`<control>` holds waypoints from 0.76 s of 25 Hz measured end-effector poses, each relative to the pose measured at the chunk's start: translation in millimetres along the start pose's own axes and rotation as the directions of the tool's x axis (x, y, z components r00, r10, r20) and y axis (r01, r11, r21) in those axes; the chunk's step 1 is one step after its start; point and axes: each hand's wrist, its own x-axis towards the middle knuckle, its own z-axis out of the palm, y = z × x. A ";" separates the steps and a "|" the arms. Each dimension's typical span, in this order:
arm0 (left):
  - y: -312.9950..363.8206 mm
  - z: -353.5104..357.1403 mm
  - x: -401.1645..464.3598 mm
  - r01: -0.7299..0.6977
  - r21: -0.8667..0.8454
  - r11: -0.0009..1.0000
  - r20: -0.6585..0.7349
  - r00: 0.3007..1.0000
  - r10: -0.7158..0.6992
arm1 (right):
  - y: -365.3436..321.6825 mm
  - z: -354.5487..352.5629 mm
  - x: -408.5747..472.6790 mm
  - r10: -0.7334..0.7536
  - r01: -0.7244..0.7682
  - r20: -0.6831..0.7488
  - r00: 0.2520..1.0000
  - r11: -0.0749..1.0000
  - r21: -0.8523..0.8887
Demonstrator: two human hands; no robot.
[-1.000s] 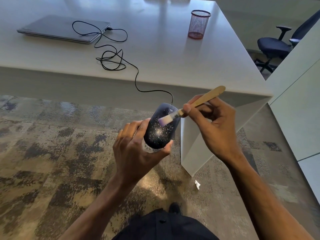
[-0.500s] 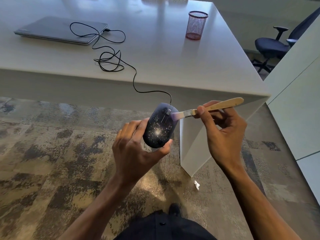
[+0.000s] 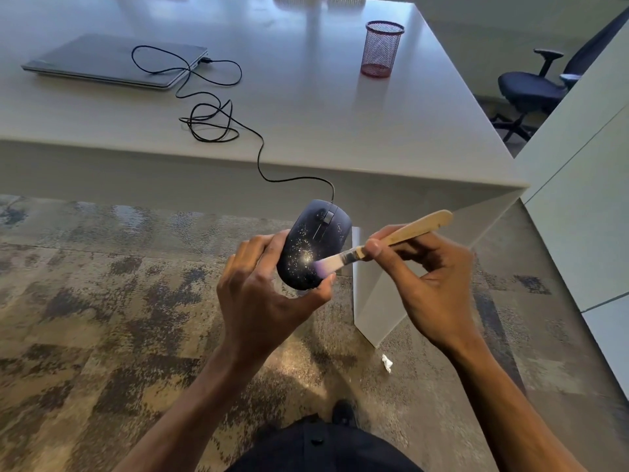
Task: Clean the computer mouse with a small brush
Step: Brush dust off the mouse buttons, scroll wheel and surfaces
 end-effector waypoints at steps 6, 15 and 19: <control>1.3 -0.9 -1.0 -0.004 -0.002 1.000 0.015 1.000 0.004 | 3.5 -3.4 2.6 0.006 -0.002 -0.062 0.998 0.999 0.055; 4.0 -3.9 -5.0 0.004 -0.034 0.999 0.037 0.999 -0.003 | 17.5 -7.8 32.3 0.054 -0.048 -0.120 0.991 0.997 0.053; 4.5 -4.9 -5.8 0.009 -0.035 0.999 0.033 0.999 -0.008 | 20.0 -6.7 36.6 0.075 -0.076 -0.116 0.990 0.997 -0.006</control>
